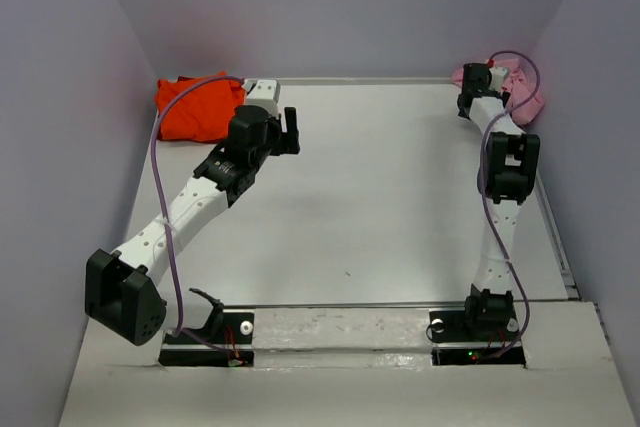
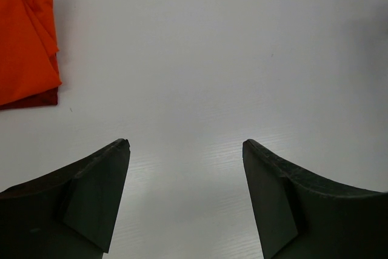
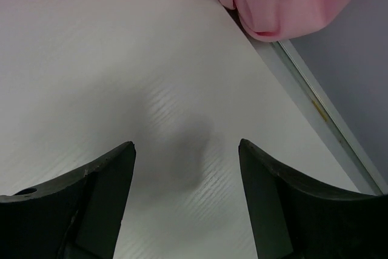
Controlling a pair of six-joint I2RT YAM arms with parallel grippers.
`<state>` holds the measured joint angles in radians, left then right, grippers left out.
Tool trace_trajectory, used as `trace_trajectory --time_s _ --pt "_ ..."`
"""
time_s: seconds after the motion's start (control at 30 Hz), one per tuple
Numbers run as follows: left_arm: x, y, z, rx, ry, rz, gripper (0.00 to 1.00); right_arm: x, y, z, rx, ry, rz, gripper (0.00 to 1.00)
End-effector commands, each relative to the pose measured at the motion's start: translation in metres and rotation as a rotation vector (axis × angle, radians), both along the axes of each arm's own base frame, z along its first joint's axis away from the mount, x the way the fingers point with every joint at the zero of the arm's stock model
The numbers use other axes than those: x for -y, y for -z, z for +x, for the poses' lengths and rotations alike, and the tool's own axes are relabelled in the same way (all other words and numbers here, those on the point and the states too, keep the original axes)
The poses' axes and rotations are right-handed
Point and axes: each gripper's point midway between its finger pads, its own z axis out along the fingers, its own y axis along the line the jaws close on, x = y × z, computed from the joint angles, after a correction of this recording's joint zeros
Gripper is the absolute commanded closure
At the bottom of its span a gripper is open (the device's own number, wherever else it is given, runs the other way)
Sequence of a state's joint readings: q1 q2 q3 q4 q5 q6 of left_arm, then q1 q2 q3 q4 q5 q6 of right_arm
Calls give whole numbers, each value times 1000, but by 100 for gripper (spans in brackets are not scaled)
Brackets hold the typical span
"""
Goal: Fold and stack the t-shirts
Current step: Pick up the crumpled T-shirt from the corner of the board.
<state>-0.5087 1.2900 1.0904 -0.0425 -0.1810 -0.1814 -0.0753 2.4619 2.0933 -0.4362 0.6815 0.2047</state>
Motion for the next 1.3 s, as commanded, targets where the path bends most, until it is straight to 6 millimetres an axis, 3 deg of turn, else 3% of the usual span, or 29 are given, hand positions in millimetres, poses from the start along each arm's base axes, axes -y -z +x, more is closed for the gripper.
trace_trajectory --time_s 0.0,0.17,0.47,0.67,1.1,1.27 --pt "5 -21 0 55 17 -41 15 13 -30 19 134 12 104 26" --pt "7 -17 0 44 27 -45 15 32 -42 25 179 34 99 26" --pt "10 -15 0 39 36 -43 15 91 -34 10 274 179 231 26" --pt "12 -14 0 34 48 -49 15 113 -31 9 277 208 231 26" --pt "31 -5 -1 4 115 -88 16 130 -12 22 325 144 392 31" --pt "32 -4 -1 1 120 -86 15 125 11 27 328 121 491 51"
